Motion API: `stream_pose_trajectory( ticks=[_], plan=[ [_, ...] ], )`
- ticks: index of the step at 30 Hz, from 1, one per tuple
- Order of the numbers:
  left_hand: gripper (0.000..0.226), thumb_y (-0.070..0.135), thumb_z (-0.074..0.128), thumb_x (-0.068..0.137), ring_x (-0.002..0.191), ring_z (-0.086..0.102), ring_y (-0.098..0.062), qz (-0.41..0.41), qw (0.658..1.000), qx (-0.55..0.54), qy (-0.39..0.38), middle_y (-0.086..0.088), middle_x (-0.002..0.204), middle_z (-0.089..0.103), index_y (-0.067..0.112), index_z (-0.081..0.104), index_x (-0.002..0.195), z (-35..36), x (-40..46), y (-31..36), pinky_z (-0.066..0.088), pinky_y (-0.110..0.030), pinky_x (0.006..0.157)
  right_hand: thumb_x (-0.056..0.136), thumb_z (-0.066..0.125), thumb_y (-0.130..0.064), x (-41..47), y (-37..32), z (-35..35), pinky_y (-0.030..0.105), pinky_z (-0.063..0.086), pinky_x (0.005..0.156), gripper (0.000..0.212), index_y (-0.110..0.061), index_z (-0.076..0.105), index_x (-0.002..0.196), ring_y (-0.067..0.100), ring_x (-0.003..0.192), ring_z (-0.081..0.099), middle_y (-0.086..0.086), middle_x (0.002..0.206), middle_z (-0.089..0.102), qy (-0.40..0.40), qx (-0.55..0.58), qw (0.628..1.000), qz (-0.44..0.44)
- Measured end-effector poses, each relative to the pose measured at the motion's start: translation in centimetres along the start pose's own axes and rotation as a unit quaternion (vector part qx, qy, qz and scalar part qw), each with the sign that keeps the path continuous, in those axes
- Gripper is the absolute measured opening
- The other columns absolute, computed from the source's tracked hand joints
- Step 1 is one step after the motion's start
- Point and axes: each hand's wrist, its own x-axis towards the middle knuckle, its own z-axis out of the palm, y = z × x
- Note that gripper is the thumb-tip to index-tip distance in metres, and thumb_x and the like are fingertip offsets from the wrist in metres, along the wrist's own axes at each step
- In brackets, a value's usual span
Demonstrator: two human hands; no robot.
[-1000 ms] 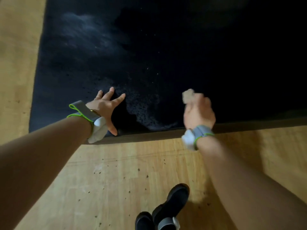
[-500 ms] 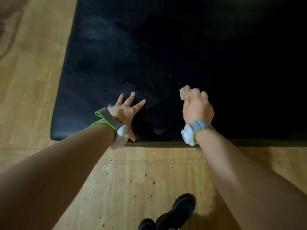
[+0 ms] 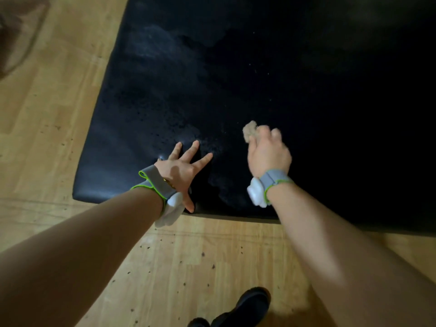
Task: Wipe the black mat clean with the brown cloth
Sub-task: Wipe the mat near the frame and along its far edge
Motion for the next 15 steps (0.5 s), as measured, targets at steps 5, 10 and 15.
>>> stream_pose_trajectory(
  ticks=[5,10,15],
  plan=[
    [0.138,0.057,0.084,0.050,0.143,-0.014,-0.032,-0.002,1.000,0.000,0.001,0.008,0.153,-0.027,0.047,-0.019,0.142,0.3,-0.3,0.1,0.029,-0.065,0.104,0.081,0.067,-0.030,-5.0,-3.0,1.0,0.029,0.041,0.039,0.026,-0.015,0.067,0.103,0.028,0.054,0.062,0.009,0.083,0.059,-0.040,0.040,0.983,-0.175],
    [0.139,0.053,0.085,0.051,0.142,-0.016,-0.034,-0.002,1.000,-0.012,-0.012,0.007,0.152,-0.029,0.047,-0.020,0.142,0.2,-0.2,0.2,0.026,-0.066,0.104,0.098,0.043,-0.034,2.7,1.9,-0.3,0.038,0.047,0.066,0.029,-0.016,0.052,0.118,0.036,0.091,0.062,0.013,0.116,0.052,-0.023,-0.049,0.997,-0.060],
    [0.139,0.052,0.085,0.052,0.142,-0.018,-0.033,-0.004,1.000,-0.013,-0.017,0.008,0.151,-0.031,0.047,-0.022,0.141,0.1,0.0,0.2,0.025,-0.066,0.105,0.098,0.045,-0.032,4.2,1.2,-0.7,0.037,0.042,0.064,0.028,-0.014,0.052,0.118,0.037,0.093,0.060,0.013,0.116,0.052,-0.013,-0.017,1.000,-0.004]
  ],
)
